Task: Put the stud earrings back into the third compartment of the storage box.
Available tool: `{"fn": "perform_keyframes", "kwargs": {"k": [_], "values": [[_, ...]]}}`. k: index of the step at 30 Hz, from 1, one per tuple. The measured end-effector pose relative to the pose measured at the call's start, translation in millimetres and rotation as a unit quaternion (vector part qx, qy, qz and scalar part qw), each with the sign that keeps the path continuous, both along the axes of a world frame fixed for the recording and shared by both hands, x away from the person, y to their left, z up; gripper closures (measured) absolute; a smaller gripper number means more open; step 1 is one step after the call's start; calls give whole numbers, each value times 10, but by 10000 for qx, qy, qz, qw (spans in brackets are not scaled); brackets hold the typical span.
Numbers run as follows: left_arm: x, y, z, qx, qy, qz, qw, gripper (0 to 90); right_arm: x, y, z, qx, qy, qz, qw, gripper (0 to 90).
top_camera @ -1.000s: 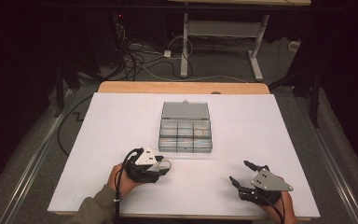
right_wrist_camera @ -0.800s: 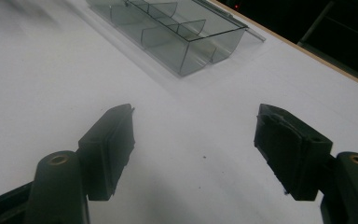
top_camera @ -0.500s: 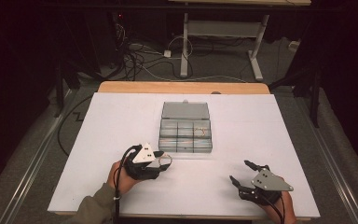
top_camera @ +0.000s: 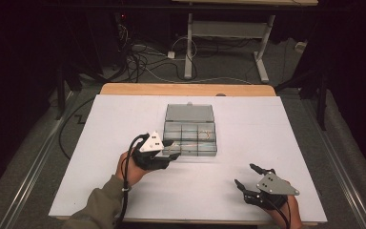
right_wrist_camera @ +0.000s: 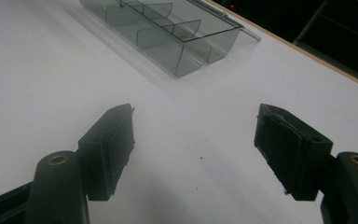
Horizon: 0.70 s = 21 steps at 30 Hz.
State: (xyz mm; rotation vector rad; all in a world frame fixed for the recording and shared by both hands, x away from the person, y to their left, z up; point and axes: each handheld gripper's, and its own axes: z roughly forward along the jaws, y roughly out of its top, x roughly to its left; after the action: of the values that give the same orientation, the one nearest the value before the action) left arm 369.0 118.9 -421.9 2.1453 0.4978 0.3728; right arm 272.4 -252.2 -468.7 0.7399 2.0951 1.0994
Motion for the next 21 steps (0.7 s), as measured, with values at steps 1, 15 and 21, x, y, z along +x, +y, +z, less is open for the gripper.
{"fn": "perform_keyframes", "kwargs": {"k": [1,15,21], "values": [[32,-33,6,13,9,-4,10000,471,-2,-3,1,5,9,-13,10000,286],[504,-420,35,-91,340,-1,9994,471,8,-26,-5,30,-10,-72,10000,285],[728,-581,54,-126,454,72,9989,471,9,-43,3,61,-5,-104,9999,285]]}}
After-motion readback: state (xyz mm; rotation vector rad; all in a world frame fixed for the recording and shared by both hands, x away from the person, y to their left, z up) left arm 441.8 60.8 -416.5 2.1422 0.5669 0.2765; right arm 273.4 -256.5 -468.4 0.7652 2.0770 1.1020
